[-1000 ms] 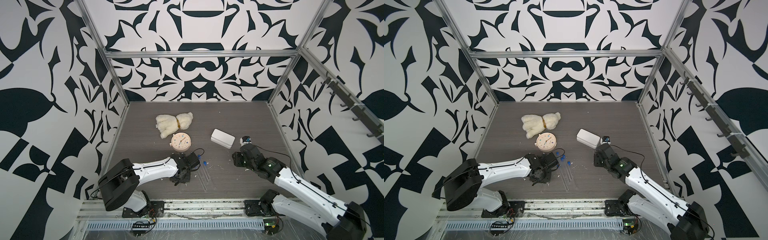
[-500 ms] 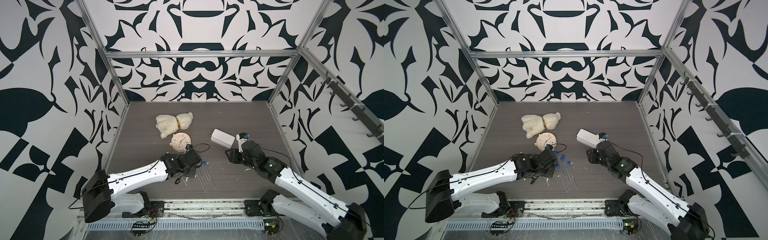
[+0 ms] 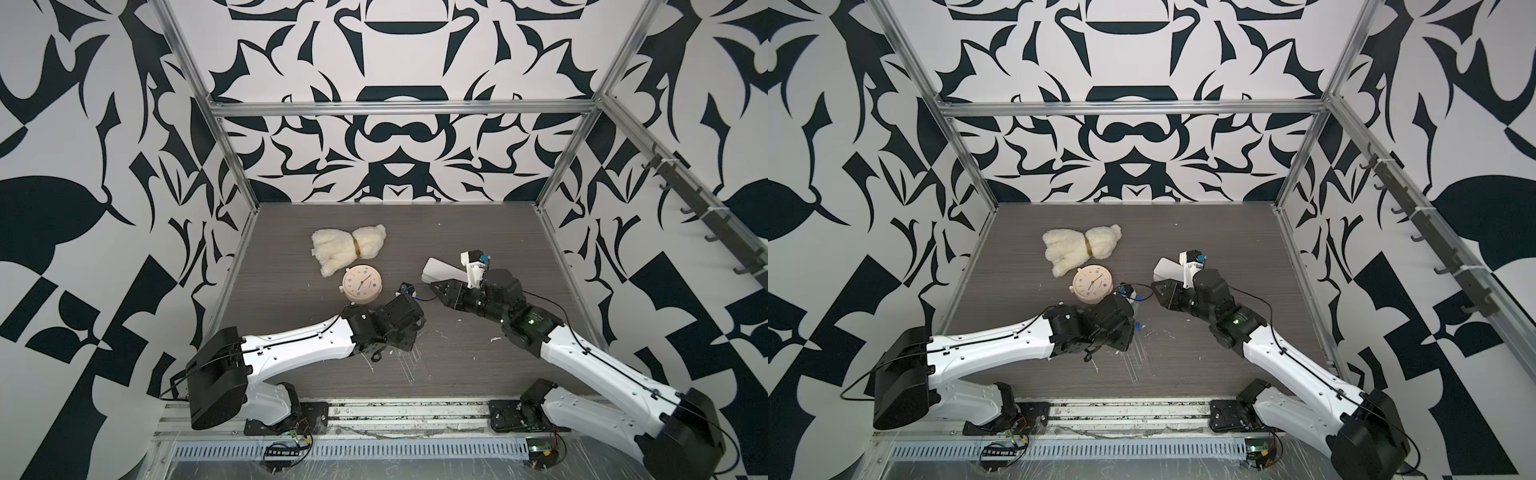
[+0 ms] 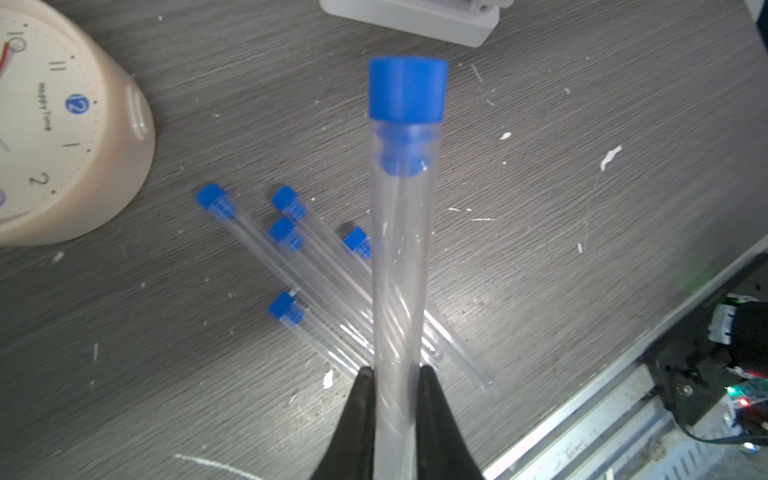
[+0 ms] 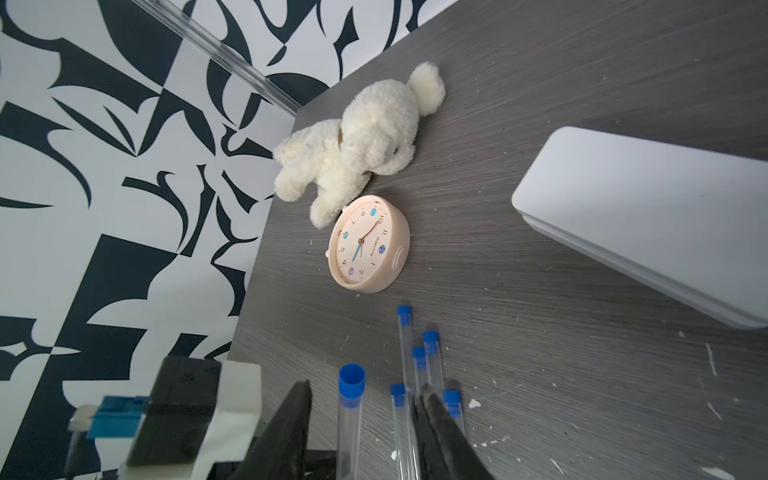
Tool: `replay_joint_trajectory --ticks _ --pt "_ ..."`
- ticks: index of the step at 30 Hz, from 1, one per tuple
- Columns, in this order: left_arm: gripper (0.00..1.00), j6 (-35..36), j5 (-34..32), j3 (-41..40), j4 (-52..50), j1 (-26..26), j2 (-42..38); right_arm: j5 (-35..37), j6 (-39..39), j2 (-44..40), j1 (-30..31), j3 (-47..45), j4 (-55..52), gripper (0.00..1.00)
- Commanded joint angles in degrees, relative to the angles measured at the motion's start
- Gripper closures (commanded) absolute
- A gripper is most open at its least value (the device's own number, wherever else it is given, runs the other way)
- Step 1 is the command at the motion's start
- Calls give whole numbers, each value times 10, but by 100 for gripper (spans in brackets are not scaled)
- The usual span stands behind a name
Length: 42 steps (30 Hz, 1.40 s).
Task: Remove stoppers from test tubes
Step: Open the stopper on the test tube.
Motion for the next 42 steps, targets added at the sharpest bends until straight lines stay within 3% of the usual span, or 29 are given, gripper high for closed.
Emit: replay_joint_trajectory --ticks 1,13,27,42 --pt "85 20 22 2 33 -2 2 -29 19 2 -5 -8 55 54" --pt "85 27 38 4 46 -8 10 -41 32 40 -18 -18 76 52" --pt "85 25 40 -3 52 -12 11 -74 67 113 -19 -9 129 58" --pt "85 27 35 -3 57 -12 17 -98 97 132 -18 -17 171 63"
